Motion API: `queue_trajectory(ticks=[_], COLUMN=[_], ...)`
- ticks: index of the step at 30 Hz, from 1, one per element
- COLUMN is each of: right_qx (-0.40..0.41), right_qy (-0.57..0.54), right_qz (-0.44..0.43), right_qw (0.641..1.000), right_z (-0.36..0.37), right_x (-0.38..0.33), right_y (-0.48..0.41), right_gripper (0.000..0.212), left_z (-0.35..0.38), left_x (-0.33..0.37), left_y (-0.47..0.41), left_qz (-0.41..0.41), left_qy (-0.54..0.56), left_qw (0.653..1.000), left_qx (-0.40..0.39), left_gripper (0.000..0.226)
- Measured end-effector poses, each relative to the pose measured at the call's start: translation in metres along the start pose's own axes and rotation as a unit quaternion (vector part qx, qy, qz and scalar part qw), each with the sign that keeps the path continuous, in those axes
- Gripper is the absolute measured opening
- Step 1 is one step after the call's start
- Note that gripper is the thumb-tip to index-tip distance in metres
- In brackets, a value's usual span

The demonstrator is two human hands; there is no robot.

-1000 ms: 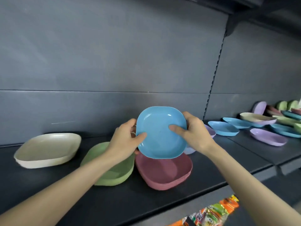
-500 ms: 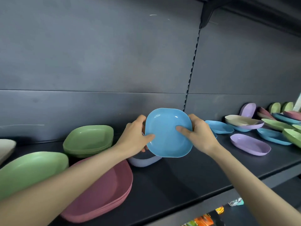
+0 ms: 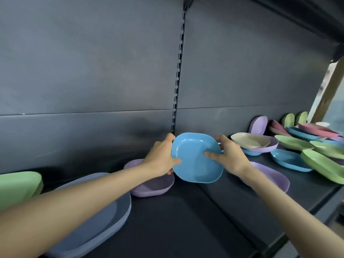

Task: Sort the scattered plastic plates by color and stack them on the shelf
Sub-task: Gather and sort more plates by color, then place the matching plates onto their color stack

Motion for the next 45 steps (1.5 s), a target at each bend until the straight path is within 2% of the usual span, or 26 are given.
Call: queue_trajectory(ticks=[4,7,10,13,18,23,28,33,35,38,45], right_qx=[-0.071,-0.128,-0.182,-0.225,-0.260,-0.286,-0.262,-0.184,-0.156,-0.120,-0.106], right_qy=[0.048,0.053,0.110,0.118,0.154,0.186,0.173,0.163,0.171,0.160,0.185], right_qz=[-0.010,-0.025,-0.061,-0.096,-0.170,-0.187,-0.202,-0.190,-0.181,-0.160,-0.102], right_qw=[0.996,0.990,0.975,0.962,0.938,0.921,0.928,0.951,0.956,0.967,0.972], right_z=[-0.001,-0.002,0.001,0.005,0.014,0.019,0.001,-0.040,-0.059,-0.087,-0.131], right_x=[0.034,0.054,0.071,0.081,0.087,0.092,0.090,0.106,0.117,0.132,0.181], right_y=[-0.030,-0.053,-0.069,-0.078,-0.086,-0.088,-0.089,-0.100,-0.101,-0.101,-0.119], right_gripper=[0.038,0.030,0.026,0.025,0.031,0.040,0.042,0.042,0.041,0.035,0.035], left_z=[0.027,0.040,0.048,0.052,0.055,0.058,0.063,0.076,0.081,0.088,0.114], left_x=[0.003,0.006,0.006,0.008,0.008,0.008,0.023,0.046,0.055,0.063,0.085], left_y=[-0.029,-0.042,-0.047,-0.046,-0.042,-0.040,-0.040,-0.053,-0.059,-0.069,-0.106], left_qz=[-0.039,-0.103,-0.158,-0.195,-0.222,-0.226,-0.182,-0.060,-0.024,-0.009,-0.040], left_qy=[-0.056,-0.091,-0.122,-0.174,-0.239,-0.297,-0.405,-0.442,-0.428,-0.407,-0.342], left_qw=[0.998,0.990,0.980,0.965,0.944,0.927,0.895,0.880,0.885,0.899,0.933], left_qx=[-0.001,0.011,0.017,0.027,0.042,0.037,0.040,0.160,0.180,0.162,0.102], left_gripper=[0.040,0.042,0.041,0.045,0.040,0.034,0.039,0.037,0.034,0.034,0.040])
Point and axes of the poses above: each hand's wrist, its own y-axis away from the middle knuckle, its own z-axis out of the palm, x = y × z, the point moved 1 cm from there along -y, towards the middle knuckle, and after that the axes turned 9 degrees about -z, right-handed, at the moved point
